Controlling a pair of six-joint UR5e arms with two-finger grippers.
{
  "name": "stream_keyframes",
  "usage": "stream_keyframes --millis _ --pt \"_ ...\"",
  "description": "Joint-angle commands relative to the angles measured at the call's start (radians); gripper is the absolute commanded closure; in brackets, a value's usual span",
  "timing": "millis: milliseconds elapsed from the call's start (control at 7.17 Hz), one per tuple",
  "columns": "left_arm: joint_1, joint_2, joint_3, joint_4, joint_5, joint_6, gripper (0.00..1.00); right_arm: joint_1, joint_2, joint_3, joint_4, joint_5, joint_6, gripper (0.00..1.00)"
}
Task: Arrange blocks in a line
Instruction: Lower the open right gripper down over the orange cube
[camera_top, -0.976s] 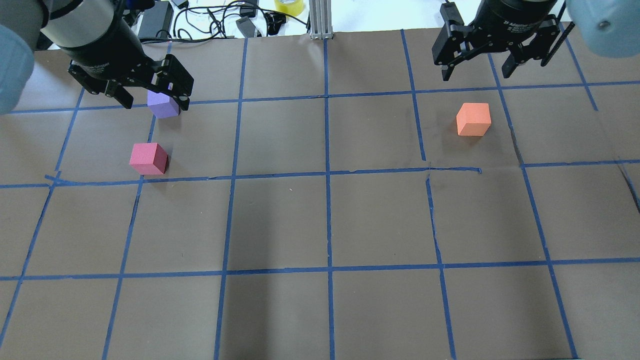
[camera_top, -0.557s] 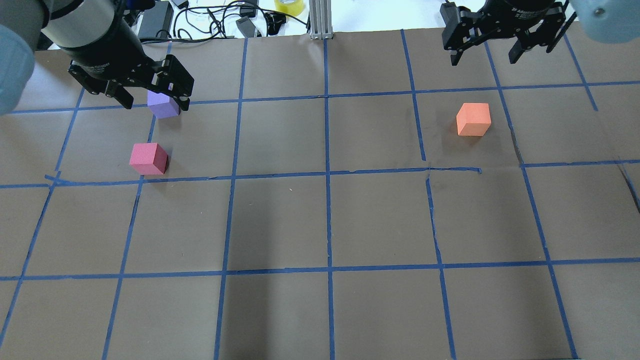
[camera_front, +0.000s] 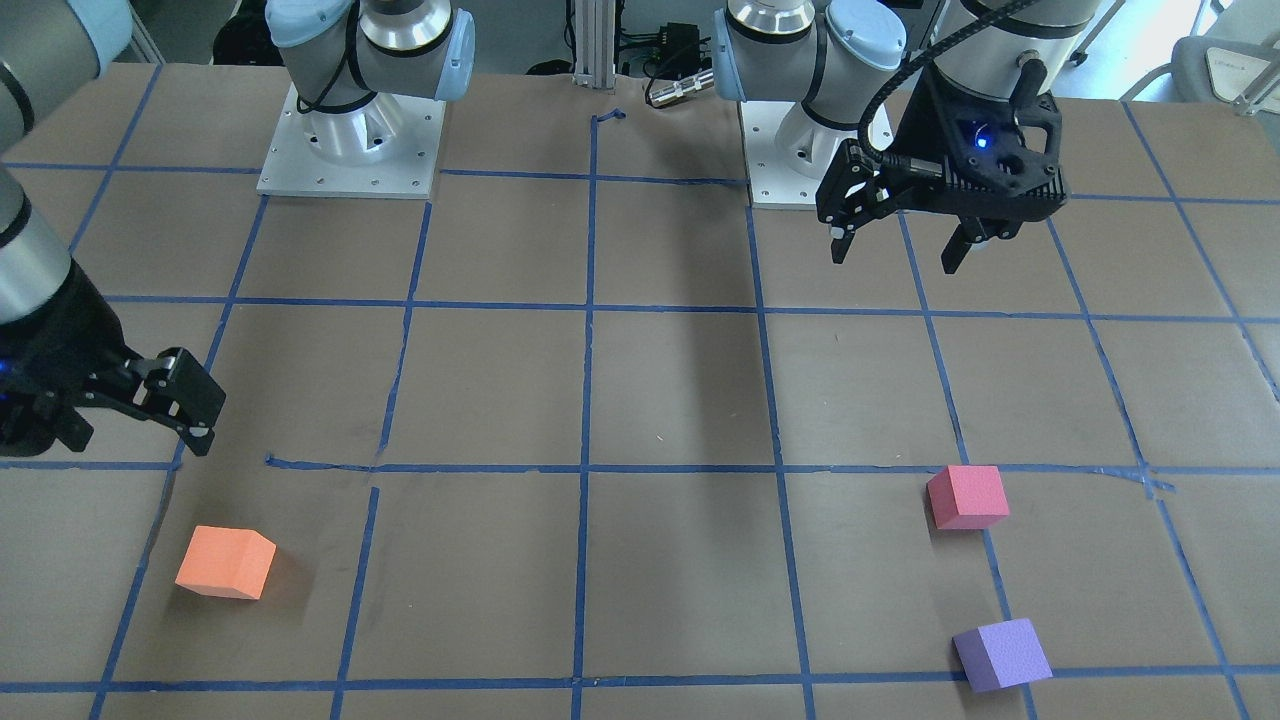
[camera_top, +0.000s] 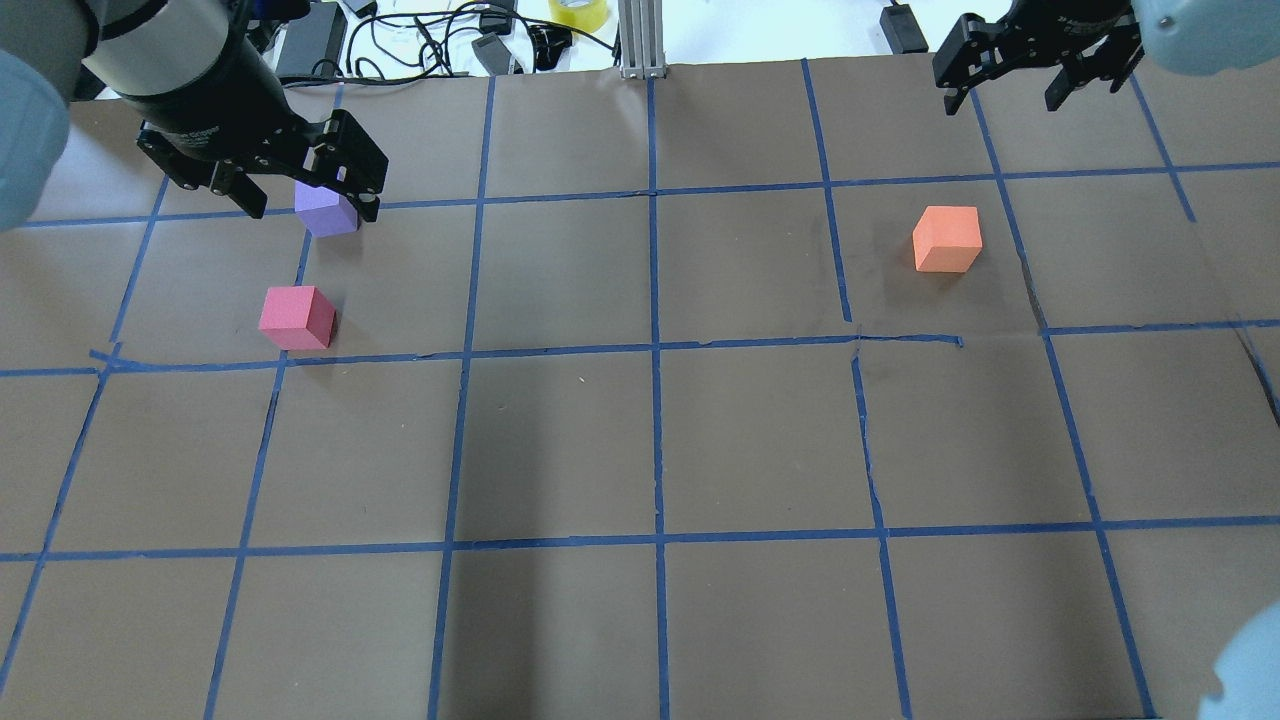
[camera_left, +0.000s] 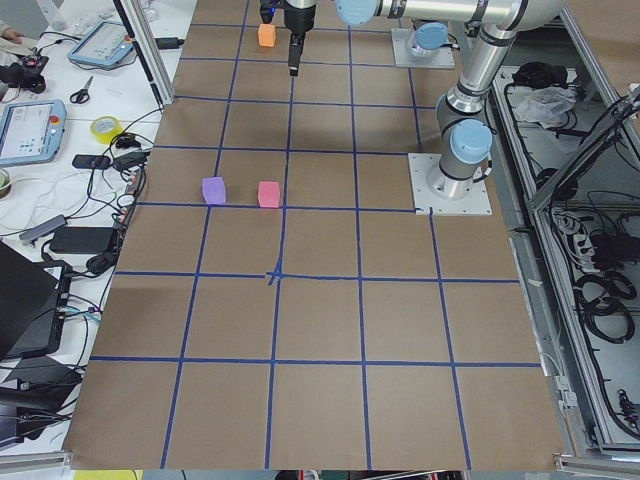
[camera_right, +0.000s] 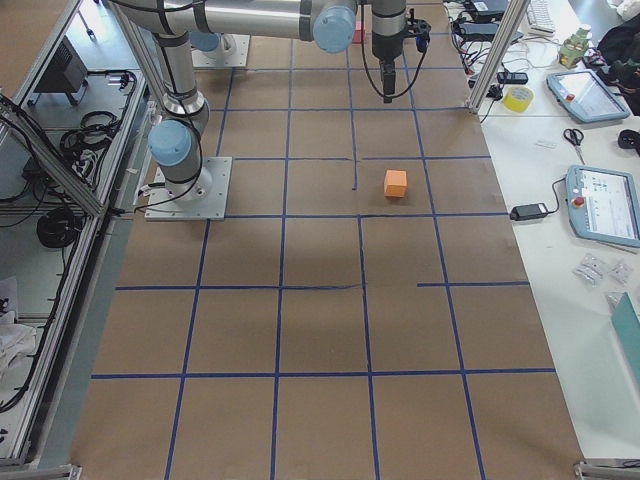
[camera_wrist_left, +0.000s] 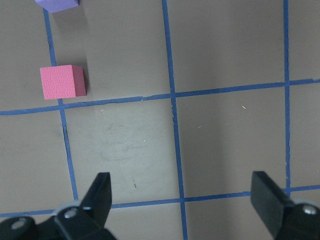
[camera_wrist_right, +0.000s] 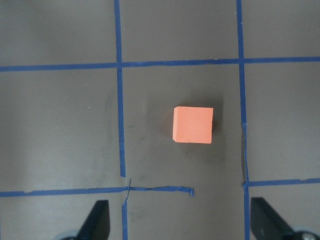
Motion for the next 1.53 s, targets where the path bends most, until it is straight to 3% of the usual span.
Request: stream_keyframes --millis 0,557,1254,1394 --pt "0.002 0.001 -0.001 -0.001 0.000 0.000 0.00 -0.019 0.125 0.001 -0.123 0.010 -0.049 0.00" --pt "0.000 0.001 -0.001 -0.001 0.000 0.000 0.00 -0.059 0.249 0.023 -0.154 0.001 -0.051 0.00" --pt "0.002 0.000 0.001 0.000 -0.002 0.000 0.00 -0.059 0.297 0.072 -0.156 -0.006 -0.045 0.01" --pt "0.002 0.000 -0.001 0.001 0.000 0.000 0.00 -0.059 0.298 0.072 -0.156 -0.006 -0.048 0.05"
